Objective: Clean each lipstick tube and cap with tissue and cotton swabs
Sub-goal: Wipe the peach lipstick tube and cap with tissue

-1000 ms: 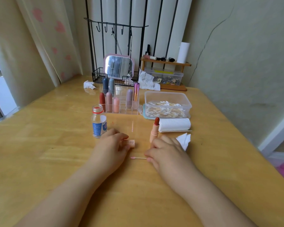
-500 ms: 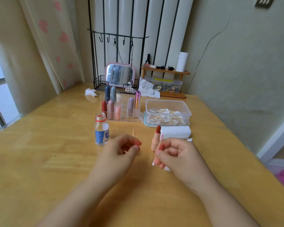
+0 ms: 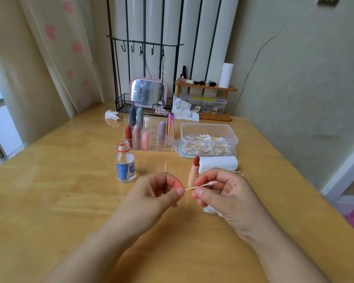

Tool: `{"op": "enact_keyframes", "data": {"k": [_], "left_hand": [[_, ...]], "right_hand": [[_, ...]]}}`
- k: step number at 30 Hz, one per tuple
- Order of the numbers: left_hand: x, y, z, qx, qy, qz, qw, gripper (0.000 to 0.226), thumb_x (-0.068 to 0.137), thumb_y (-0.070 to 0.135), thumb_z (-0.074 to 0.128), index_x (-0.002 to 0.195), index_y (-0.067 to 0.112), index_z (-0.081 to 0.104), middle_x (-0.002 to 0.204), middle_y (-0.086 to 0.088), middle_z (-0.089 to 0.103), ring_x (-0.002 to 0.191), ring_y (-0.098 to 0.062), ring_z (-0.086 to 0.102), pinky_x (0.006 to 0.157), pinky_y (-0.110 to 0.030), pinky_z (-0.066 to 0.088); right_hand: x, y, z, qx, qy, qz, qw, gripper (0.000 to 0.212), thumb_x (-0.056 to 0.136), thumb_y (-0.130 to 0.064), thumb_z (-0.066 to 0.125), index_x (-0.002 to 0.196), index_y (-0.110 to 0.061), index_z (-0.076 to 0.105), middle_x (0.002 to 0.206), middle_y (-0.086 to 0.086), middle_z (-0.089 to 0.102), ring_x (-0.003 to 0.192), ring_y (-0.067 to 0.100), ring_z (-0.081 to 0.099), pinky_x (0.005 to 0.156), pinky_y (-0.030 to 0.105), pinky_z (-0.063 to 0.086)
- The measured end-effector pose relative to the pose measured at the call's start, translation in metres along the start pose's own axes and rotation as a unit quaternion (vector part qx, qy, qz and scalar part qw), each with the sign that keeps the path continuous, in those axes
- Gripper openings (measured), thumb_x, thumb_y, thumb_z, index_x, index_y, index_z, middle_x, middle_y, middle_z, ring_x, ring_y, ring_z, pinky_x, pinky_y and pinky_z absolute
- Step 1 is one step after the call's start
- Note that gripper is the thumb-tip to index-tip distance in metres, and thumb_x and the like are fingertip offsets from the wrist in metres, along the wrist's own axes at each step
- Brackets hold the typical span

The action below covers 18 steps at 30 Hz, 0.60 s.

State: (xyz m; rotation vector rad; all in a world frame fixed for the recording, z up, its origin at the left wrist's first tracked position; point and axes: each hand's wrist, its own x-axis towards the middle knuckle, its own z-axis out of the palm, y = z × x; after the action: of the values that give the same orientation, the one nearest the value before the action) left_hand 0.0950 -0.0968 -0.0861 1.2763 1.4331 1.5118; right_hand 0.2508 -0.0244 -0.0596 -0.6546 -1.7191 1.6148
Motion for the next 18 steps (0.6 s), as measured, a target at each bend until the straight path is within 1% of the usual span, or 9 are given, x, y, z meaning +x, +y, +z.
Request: {"op": "enact_keyframes", "data": {"k": [2,4,6,8,10,12,14,16,18], "left_hand": [[0.0,-0.001,0.0,0.025,0.005,0.006,1.0,0.017,0.085,0.012,0.066,0.069,0.017,0.065,0.065,-0.001,0.058,0.065,-0.013,0.053,0.064,-0.02,0.041],[0.0,-0.002,0.0,0.054,0.004,0.016,0.998,0.012,0.084,0.023,0.069,0.073,0.021,0.065,0.066,0.0,0.056,0.066,-0.013,0.051,0.064,-0.023,0.04],[0.0,-0.002,0.0,0.066,0.003,0.021,0.998,0.009,0.076,0.033,0.065,0.075,0.025,0.065,0.067,0.001,0.055,0.067,-0.014,0.05,0.065,-0.026,0.04],[0.0,-0.003,0.001,0.049,-0.001,0.014,0.999,0.011,0.073,0.034,0.062,0.076,0.024,0.065,0.066,0.002,0.055,0.068,-0.014,0.05,0.067,-0.027,0.04],[-0.001,-0.004,0.002,0.023,-0.018,0.003,1.0,0.013,0.074,0.032,0.062,0.074,0.02,0.065,0.064,0.003,0.057,0.067,-0.012,0.05,0.067,-0.024,0.039],[-0.002,-0.004,0.004,-0.016,-0.039,-0.004,0.999,0.015,0.075,0.029,0.061,0.073,0.015,0.065,0.062,0.002,0.058,0.065,-0.01,0.052,0.067,-0.021,0.041],[-0.002,-0.005,0.006,-0.054,-0.048,-0.012,0.997,0.016,0.076,0.027,0.061,0.076,0.011,0.064,0.062,0.0,0.058,0.063,-0.01,0.052,0.068,-0.02,0.043],[0.0,-0.007,0.008,-0.079,-0.041,-0.017,0.996,0.018,0.076,0.027,0.06,0.077,0.009,0.063,0.063,-0.002,0.06,0.064,-0.012,0.053,0.069,-0.022,0.045],[0.002,-0.01,0.009,-0.078,0.001,-0.019,0.997,0.022,0.077,0.031,0.06,0.082,0.01,0.064,0.068,0.0,0.064,0.068,-0.013,0.055,0.071,-0.026,0.047]], "right_hand": [[0.0,0.0,0.0,-0.018,0.009,-0.002,1.0,0.016,0.081,0.014,0.062,0.077,-0.002,0.061,0.062,0.006,0.066,0.052,0.007,0.057,0.054,0.016,0.047],[-0.001,-0.001,0.001,-0.043,0.01,-0.005,0.999,0.016,0.081,0.013,0.062,0.077,-0.003,0.062,0.062,0.005,0.067,0.053,0.007,0.058,0.054,0.015,0.046],[0.0,0.0,0.002,-0.054,0.014,-0.004,0.998,0.015,0.08,0.011,0.064,0.078,-0.004,0.063,0.063,0.005,0.066,0.054,0.007,0.058,0.053,0.013,0.045],[0.001,0.001,0.0,-0.032,0.016,0.004,0.999,0.015,0.079,0.009,0.066,0.081,-0.005,0.064,0.063,0.003,0.065,0.056,0.007,0.059,0.053,0.013,0.045],[0.001,0.003,0.0,-0.002,0.005,0.01,1.0,0.013,0.075,0.002,0.071,0.082,-0.008,0.067,0.063,0.0,0.064,0.058,0.007,0.06,0.054,0.014,0.046],[0.001,0.005,0.002,0.022,-0.013,0.002,1.0,0.01,0.067,-0.01,0.071,0.076,-0.012,0.071,0.065,0.0,0.065,0.061,0.006,0.058,0.06,0.016,0.048],[0.0,0.008,0.004,0.034,-0.017,-0.003,0.999,0.007,0.065,-0.014,0.07,0.071,-0.015,0.073,0.067,0.001,0.065,0.063,0.006,0.057,0.063,0.017,0.049],[0.001,0.01,0.004,0.024,-0.009,-0.006,1.0,0.006,0.067,-0.016,0.069,0.072,-0.015,0.072,0.068,0.001,0.064,0.065,0.008,0.056,0.066,0.019,0.048],[0.004,0.011,-0.002,0.008,0.016,-0.016,1.0,0.01,0.076,-0.013,0.067,0.083,-0.005,0.069,0.074,-0.001,0.068,0.071,0.011,0.06,0.068,0.019,0.049]]}}
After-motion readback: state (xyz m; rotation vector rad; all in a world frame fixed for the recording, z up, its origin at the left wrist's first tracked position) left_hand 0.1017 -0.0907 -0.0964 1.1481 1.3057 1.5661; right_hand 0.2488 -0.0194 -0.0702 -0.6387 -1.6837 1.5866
